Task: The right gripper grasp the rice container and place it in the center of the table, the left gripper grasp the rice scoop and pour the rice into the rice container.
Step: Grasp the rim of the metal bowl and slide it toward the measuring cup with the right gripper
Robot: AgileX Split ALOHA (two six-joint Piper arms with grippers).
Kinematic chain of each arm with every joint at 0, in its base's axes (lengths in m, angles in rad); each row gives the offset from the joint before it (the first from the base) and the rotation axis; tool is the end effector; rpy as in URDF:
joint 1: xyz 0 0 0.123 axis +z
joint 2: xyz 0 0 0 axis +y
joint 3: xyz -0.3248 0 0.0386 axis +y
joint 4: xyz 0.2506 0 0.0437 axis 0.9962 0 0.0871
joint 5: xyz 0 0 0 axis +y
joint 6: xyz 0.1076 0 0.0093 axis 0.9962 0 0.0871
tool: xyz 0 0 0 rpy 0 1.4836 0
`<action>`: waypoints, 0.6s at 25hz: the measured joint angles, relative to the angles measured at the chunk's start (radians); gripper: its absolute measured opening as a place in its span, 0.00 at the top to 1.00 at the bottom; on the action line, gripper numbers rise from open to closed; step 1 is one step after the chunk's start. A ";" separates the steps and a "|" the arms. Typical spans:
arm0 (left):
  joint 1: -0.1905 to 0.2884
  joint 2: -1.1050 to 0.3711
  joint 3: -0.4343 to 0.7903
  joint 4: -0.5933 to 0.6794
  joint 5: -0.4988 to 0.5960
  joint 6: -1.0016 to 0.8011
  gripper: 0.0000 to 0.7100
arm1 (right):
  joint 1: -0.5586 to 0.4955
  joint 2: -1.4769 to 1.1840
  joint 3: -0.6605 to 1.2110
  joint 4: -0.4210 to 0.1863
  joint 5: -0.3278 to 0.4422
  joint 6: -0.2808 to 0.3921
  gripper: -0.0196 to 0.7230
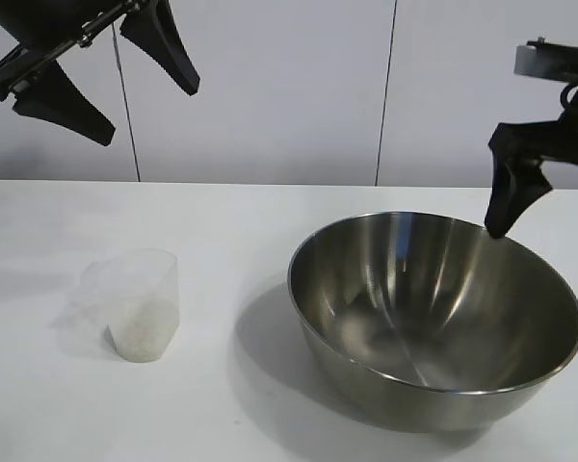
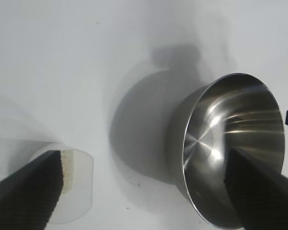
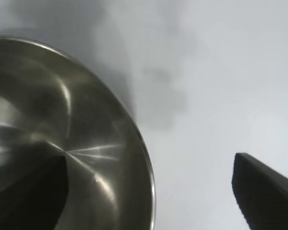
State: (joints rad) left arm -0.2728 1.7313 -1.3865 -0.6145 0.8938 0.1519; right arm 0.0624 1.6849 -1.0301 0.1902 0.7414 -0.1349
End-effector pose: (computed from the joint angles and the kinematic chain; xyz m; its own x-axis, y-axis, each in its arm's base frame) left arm 0.3610 -0.1514 0.3101 -0.9259 0.0167 -0.3773 0.2214 0.8335 -0.5063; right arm 0.3278 0.0343 0.2201 -0.9622 -0.0540 -0.2668 -0.0900 0.9881 0.1247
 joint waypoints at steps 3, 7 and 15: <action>0.000 0.000 0.000 0.000 0.000 0.000 0.07 | 0.000 0.049 0.037 0.015 -0.038 -0.010 0.11; 0.000 0.000 0.000 0.000 0.000 0.000 0.07 | 0.000 0.104 0.045 0.042 -0.086 -0.023 0.11; 0.000 0.000 0.000 0.000 0.000 0.000 0.07 | 0.000 0.170 0.045 0.087 -0.117 -0.035 0.27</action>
State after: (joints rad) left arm -0.2728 1.7313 -1.3865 -0.6145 0.8938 0.1519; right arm 0.0624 1.8552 -0.9855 0.2769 0.6241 -0.1695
